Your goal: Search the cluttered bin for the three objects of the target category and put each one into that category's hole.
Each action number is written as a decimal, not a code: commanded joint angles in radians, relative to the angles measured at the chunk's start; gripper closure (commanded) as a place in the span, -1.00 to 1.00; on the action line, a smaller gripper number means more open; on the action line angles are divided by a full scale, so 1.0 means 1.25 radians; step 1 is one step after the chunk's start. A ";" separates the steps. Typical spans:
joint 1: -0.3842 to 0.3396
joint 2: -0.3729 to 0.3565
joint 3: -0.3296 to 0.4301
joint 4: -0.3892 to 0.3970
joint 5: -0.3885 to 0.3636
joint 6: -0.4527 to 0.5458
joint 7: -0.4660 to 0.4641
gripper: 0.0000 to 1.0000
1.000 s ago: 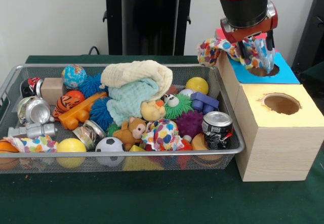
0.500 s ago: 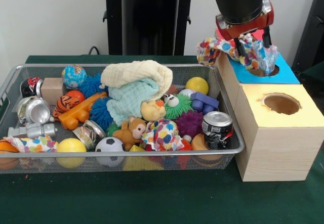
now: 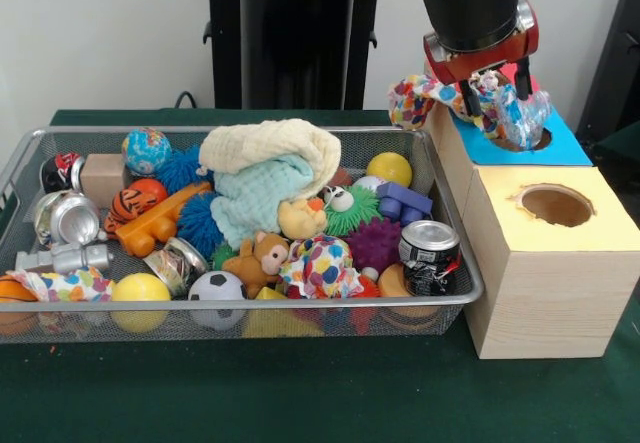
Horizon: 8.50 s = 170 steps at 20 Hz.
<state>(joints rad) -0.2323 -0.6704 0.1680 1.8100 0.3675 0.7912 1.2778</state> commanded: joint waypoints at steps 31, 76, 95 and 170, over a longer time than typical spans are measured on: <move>-0.044 -0.020 0.062 -0.021 -0.036 0.187 0.119 -1.00; -0.051 0.083 0.035 -0.107 -0.212 0.317 0.105 -1.00; -0.028 0.056 -0.044 -0.201 -0.326 0.354 0.109 1.00; -0.196 0.160 0.017 -0.495 -0.655 0.277 -0.073 -1.00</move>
<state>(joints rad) -0.4835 -0.4962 0.1064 1.1487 -0.4473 1.1389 1.2776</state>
